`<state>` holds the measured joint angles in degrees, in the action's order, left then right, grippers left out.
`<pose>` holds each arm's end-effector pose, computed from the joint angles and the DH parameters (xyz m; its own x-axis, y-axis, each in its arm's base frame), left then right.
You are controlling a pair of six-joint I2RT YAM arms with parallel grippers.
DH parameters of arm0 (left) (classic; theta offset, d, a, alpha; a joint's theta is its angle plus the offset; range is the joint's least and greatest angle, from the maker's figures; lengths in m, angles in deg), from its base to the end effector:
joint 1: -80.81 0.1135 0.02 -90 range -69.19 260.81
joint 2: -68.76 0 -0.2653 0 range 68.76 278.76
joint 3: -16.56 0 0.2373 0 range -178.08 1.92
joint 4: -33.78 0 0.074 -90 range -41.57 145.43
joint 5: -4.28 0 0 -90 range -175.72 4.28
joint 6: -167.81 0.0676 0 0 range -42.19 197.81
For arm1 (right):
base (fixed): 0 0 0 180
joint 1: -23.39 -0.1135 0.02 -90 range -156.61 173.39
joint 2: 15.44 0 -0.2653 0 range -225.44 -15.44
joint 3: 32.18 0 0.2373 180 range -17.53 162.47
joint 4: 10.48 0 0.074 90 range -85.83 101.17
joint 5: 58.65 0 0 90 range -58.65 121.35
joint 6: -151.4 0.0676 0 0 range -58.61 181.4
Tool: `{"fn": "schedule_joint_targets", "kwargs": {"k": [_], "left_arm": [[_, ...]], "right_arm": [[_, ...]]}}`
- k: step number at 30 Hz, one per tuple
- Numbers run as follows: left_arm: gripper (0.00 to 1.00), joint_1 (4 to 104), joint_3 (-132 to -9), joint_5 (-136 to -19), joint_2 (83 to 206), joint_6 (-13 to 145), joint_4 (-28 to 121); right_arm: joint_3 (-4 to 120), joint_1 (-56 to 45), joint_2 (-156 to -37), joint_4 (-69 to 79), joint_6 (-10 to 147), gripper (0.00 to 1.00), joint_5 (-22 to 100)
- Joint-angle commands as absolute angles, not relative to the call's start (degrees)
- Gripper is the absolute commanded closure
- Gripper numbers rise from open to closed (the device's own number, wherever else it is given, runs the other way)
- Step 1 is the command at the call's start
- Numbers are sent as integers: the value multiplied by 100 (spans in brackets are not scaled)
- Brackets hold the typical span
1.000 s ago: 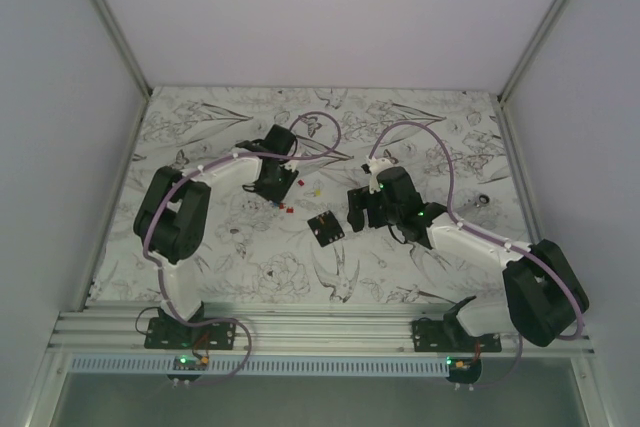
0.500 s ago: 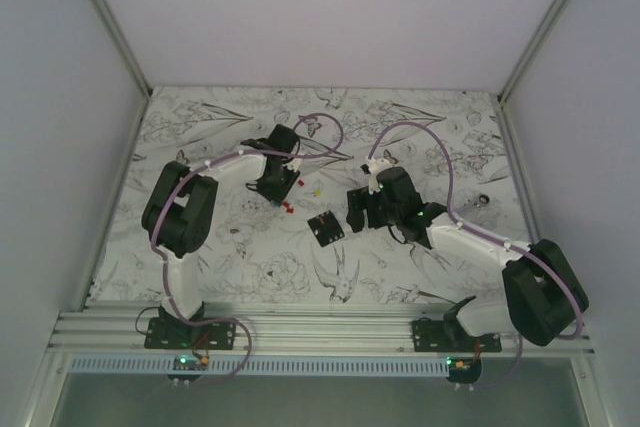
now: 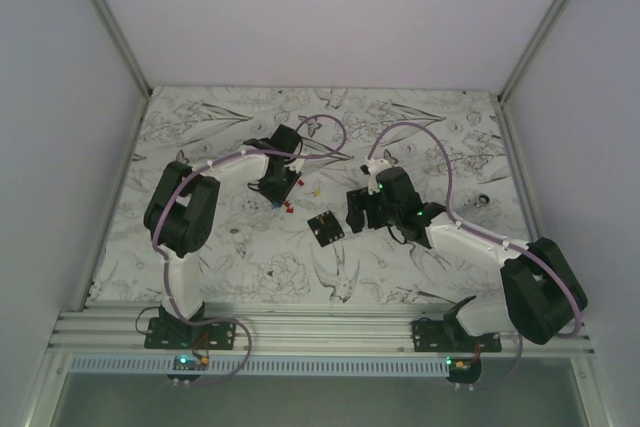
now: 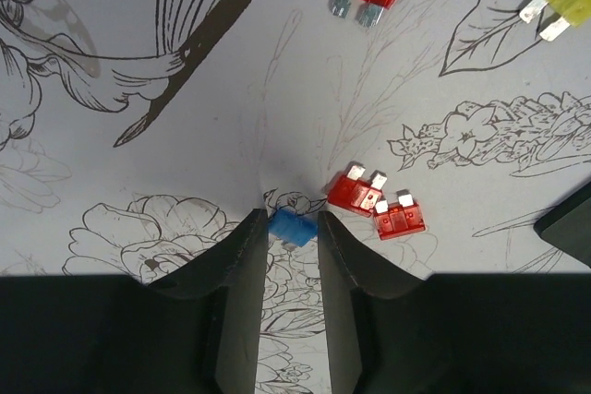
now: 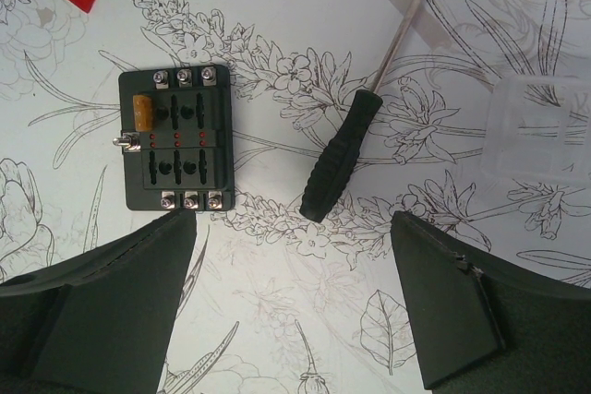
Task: Snap on the fuse box
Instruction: Pick up the fuse from the center of the board.
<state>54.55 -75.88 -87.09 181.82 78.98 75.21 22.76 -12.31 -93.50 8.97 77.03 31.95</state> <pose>0.3705 -0.1810 0.1490 -0.7832 0.4092 -0.4682 0.4484 0.8933 0.0307 0.2332 0.1684 0.1841 -0.6880 -0.1626 -0.7073 -0.4200 0.8840 0.2052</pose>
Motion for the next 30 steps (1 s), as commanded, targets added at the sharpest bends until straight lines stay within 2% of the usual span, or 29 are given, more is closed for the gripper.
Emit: {"fn": "schedule_joint_targets", "kwargs": {"k": [1, 15, 30], "left_arm": [[69, 5427, -7648, -8688, 18322, 8091, 8018], [67, 5418, -7649, -8236, 18289, 8243, 8153], [64, 5358, -7808, -8542, 18353, 7897, 8284]], "right_arm": [[2421, -1179, -9386, 742, 7659, 8, 3258], [2448, -1183, -9463, 742, 7660, 7, 3304], [2458, -1182, -9481, 768, 7683, 7, 3303]]}}
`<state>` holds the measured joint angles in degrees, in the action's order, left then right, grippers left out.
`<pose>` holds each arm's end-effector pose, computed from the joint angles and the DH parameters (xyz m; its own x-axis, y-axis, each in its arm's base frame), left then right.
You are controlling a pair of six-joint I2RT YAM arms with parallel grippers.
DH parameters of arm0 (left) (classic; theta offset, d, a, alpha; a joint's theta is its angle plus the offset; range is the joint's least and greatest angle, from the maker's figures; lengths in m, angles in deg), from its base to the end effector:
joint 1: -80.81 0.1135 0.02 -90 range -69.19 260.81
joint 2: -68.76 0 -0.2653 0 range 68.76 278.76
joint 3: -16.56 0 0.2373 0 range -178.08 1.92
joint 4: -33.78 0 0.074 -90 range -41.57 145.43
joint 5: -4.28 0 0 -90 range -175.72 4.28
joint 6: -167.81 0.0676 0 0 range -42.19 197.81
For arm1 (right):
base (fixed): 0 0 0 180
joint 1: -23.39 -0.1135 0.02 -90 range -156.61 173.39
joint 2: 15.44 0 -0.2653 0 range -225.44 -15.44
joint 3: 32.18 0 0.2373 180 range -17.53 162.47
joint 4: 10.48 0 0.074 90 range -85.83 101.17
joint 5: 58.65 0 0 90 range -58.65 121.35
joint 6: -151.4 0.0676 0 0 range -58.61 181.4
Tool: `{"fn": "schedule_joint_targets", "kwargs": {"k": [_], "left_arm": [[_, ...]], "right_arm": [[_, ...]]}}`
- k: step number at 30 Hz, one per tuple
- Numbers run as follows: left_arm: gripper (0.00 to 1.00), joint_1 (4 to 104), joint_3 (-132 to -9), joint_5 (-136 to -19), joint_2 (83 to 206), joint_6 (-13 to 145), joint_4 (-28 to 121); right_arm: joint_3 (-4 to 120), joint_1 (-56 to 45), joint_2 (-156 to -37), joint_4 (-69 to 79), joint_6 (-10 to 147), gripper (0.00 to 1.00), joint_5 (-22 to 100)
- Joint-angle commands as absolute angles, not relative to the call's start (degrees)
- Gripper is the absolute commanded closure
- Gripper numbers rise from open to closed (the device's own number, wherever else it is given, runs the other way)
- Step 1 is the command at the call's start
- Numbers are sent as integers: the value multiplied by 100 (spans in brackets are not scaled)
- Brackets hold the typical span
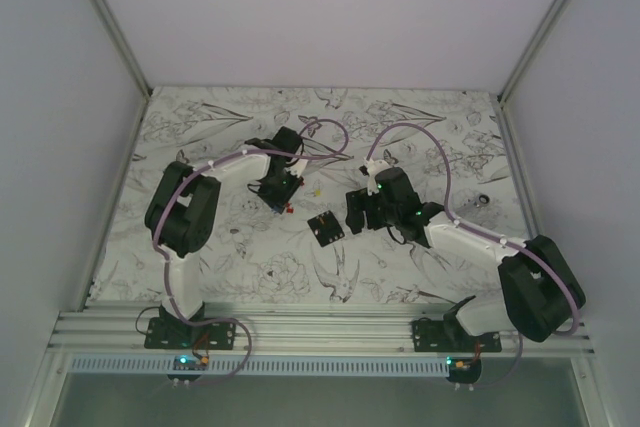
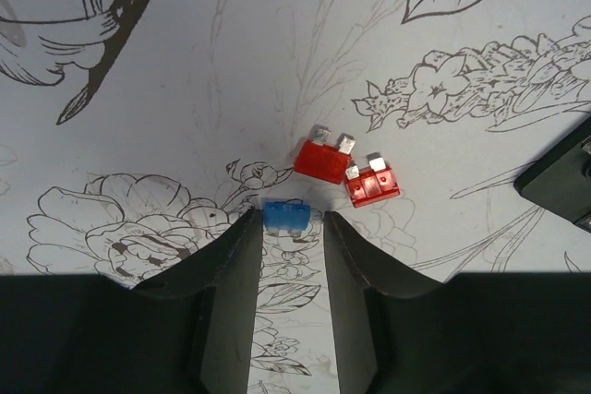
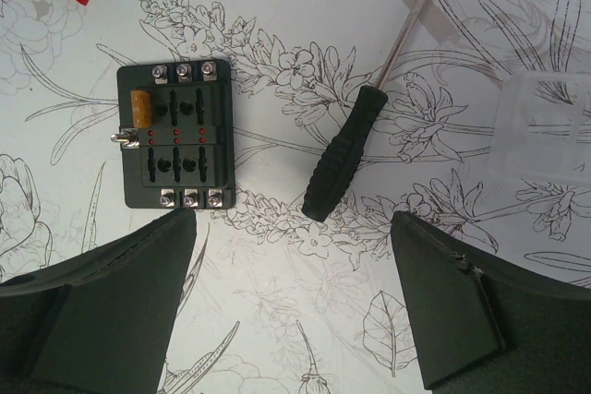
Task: Snap on the fuse box
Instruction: Pick up the fuse from the center of the board.
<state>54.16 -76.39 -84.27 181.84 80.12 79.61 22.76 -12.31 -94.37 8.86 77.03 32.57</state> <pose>0.3607 -0.1830 0.1466 -0.7971 0.4451 -0.4080 0.4901 0.8716 -0.0067 0.2337 0.1697 0.1802 -0.6972 -0.1693 -0.6966 -0.4238 0.8811 0.2101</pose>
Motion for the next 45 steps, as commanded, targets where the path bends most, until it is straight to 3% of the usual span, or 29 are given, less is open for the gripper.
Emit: {"fn": "schedule_joint_targets", "kwargs": {"k": [1, 11, 22, 35, 45], "left_arm": [[65, 5343, -7826, -8552, 18394, 7896, 8292], [68, 5269, -7903, -8747, 18609, 7880, 8337], [79, 5269, -7855, -8716, 18377, 7546, 8407], [78, 4697, -7639, -9300, 16766, 5796, 8397], [82, 4166, -6999, -9839, 15434, 3266, 7895]], "right_arm": [[2457, -1183, -9480, 768, 7683, 7, 3299], [2457, -1182, -9474, 769, 7682, 7, 3302], [2402, -1194, -9391, 619, 7753, 7, 3458], [2133, -1725, -9047, -624, 8281, 12, 4062], [1213, -2267, -8465, -2639, 8887, 22, 3885]]}}
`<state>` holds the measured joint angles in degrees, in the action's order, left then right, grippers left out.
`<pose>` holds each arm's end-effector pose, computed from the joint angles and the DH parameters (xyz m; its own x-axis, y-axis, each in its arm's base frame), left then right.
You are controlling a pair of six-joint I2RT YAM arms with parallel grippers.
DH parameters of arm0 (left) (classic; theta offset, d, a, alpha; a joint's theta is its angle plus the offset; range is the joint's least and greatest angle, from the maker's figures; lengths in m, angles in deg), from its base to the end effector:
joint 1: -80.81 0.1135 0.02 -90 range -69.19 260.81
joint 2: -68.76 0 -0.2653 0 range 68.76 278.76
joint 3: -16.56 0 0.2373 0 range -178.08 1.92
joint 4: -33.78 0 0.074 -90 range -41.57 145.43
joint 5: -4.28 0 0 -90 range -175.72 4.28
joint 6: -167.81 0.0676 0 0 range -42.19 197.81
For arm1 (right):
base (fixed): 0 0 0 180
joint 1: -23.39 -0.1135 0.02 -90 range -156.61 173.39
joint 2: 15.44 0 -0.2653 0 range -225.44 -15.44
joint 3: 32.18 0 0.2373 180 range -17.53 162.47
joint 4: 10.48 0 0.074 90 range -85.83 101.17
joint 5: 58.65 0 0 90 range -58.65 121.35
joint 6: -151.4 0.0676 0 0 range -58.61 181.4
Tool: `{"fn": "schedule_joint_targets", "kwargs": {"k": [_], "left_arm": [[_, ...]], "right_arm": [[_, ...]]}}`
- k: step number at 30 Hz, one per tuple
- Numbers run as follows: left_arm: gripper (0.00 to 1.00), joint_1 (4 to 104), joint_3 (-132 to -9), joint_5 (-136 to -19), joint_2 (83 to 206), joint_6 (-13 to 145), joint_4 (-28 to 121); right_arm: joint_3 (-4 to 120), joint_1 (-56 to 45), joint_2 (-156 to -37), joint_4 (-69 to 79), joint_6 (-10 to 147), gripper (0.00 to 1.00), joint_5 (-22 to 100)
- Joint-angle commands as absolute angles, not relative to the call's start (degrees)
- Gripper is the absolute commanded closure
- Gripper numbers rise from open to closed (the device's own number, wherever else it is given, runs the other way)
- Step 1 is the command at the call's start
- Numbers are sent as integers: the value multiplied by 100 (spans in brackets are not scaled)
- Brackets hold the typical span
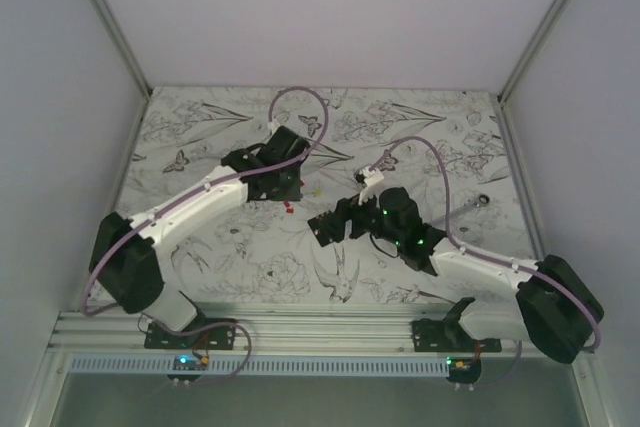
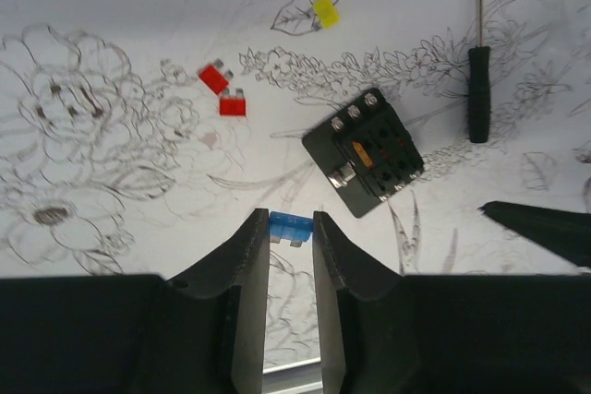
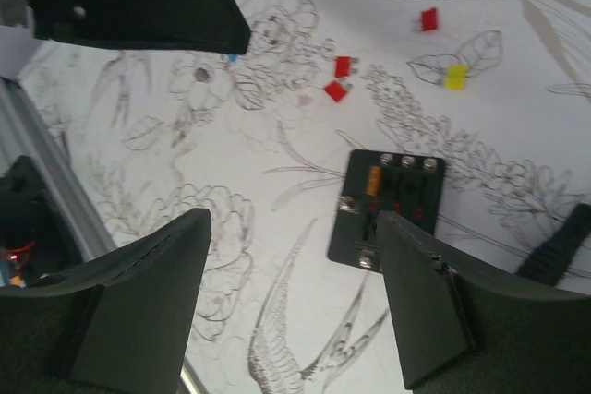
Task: Snap on the fuse box
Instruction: Pick up the fuse from the center of the board.
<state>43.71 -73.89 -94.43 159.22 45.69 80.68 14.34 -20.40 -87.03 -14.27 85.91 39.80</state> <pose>0.2898 -0.2064 0.2759 -0.7665 -0.0793 -0.6374 0.1254 0.9548 -0.2696 0.1970 0.2026 0.2135 -0.5634 0.0284 -0.8257 -0.6041 0.6677 0.4351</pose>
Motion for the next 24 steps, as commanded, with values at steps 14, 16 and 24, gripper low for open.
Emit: {"fn": "schedule_joint_targets", "kwargs": {"k": [14, 16, 24], "left_arm": [[87, 3278, -5929, -10632, 13716, 1116, 7043], [88, 3189, -5834, -10625, 13606, 964, 6948], [88, 2990, -5605, -10558, 13327, 616, 6642]], "right_arm": [[620, -2842, -8325, -4668, 8953, 43, 3704], [636, -2884, -8351, -4752, 8943, 45, 3666], [739, -2982, -8519, -4962, 8900, 55, 3610]]}}
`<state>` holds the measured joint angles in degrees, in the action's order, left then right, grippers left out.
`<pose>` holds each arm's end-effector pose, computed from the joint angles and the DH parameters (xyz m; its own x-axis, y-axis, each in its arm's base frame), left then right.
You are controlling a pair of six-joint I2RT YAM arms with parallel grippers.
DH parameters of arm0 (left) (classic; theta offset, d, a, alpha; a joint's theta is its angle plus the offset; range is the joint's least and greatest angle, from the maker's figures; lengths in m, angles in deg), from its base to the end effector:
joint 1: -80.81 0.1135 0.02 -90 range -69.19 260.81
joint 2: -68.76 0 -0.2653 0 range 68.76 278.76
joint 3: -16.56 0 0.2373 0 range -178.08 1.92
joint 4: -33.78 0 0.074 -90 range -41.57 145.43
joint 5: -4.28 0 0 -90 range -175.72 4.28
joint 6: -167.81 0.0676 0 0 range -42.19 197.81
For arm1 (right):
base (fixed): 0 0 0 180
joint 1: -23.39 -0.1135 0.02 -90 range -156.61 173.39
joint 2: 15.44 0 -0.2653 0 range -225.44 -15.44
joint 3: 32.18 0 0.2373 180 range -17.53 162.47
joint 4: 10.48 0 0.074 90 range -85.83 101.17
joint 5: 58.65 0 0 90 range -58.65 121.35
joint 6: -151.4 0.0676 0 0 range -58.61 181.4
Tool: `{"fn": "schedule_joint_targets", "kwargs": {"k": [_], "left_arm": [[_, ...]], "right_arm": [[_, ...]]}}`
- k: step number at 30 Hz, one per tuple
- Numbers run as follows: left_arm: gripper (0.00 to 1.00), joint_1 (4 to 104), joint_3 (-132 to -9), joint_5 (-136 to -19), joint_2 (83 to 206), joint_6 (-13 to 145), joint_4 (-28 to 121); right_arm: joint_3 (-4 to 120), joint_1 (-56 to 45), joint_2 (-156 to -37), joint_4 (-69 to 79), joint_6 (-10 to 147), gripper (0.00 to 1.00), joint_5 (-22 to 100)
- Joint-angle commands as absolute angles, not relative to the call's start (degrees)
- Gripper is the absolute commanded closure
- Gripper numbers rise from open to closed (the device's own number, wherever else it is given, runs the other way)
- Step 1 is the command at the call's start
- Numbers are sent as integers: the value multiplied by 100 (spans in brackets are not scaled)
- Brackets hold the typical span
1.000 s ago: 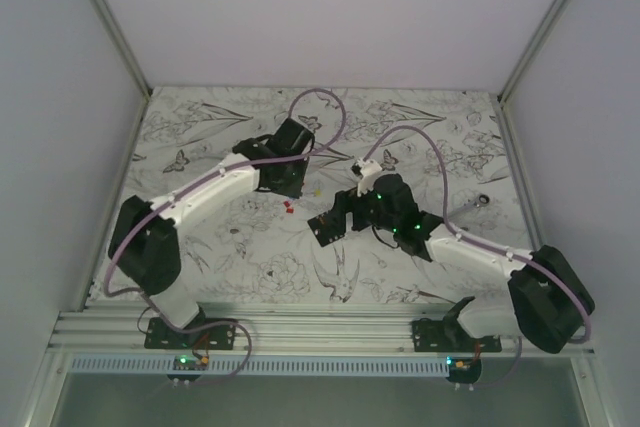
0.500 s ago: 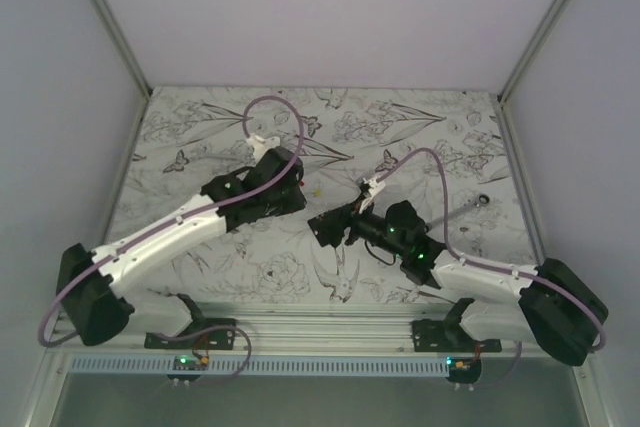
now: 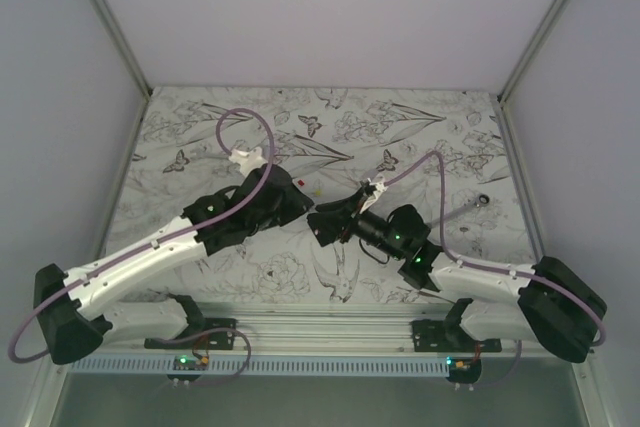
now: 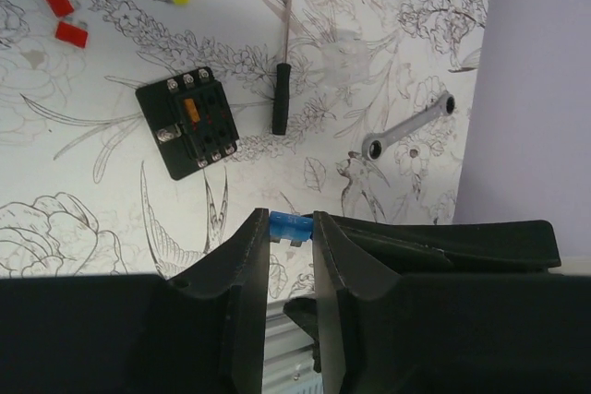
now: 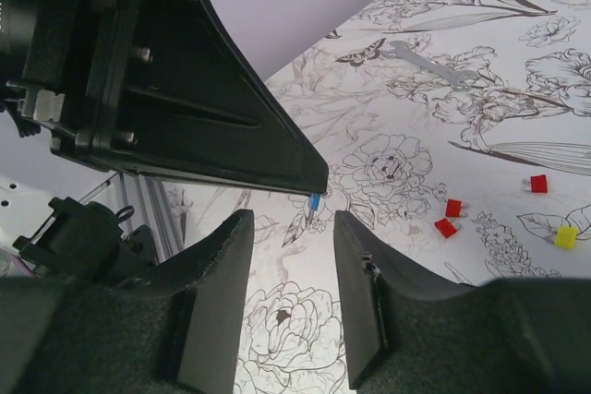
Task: Snap on the fuse box
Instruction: Pick up the fuse from the center of the board.
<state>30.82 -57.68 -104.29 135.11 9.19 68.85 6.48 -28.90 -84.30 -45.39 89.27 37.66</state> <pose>0.1910 -0.1941 0.3260 -0.6135 -0.6420 -0.4598 -0.0752 0.6271 -0.7753 0.1593 0.2182 0.2532 -0.3545 0.3011 -0.8852 -0.7778 0.4305 0.4579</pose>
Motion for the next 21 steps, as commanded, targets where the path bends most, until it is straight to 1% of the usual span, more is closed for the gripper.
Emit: {"fn": "schedule_joint_targets", "kwargs": {"k": [1, 9, 11, 14, 15, 17, 19, 21], "left_arm": [[88, 2970, -5579, -10558, 13293, 596, 6608], [89, 2879, -5407, -10558, 13156, 477, 6402], [89, 2861, -5407, -10523, 13164, 482, 6373], [88, 2861, -5415, -10489, 13171, 551, 6369], [87, 2861, -5416, -10489, 13163, 593, 6366], [84, 2860, -5431, -10480, 13135, 746, 6372], [75, 2861, -5475, -10461, 13102, 1066, 6372], [68, 2890, -5603, -10338, 13063, 1656, 6372]], "right_arm": [[754, -2994, -8538, -4970, 8893, 57, 3609], [795, -3049, -8698, -5042, 8850, 72, 3566], [798, -3050, -8703, -5030, 8814, 78, 3536], [825, -3049, -8670, -4916, 8719, 94, 3529], [830, -3049, -8647, -4868, 8677, 99, 3523], [835, -3049, -8581, -4732, 8557, 100, 3533], [881, -3044, -8480, -4477, 8363, 100, 3624], [972, -3001, -8379, -4084, 8161, 100, 3832]]}}
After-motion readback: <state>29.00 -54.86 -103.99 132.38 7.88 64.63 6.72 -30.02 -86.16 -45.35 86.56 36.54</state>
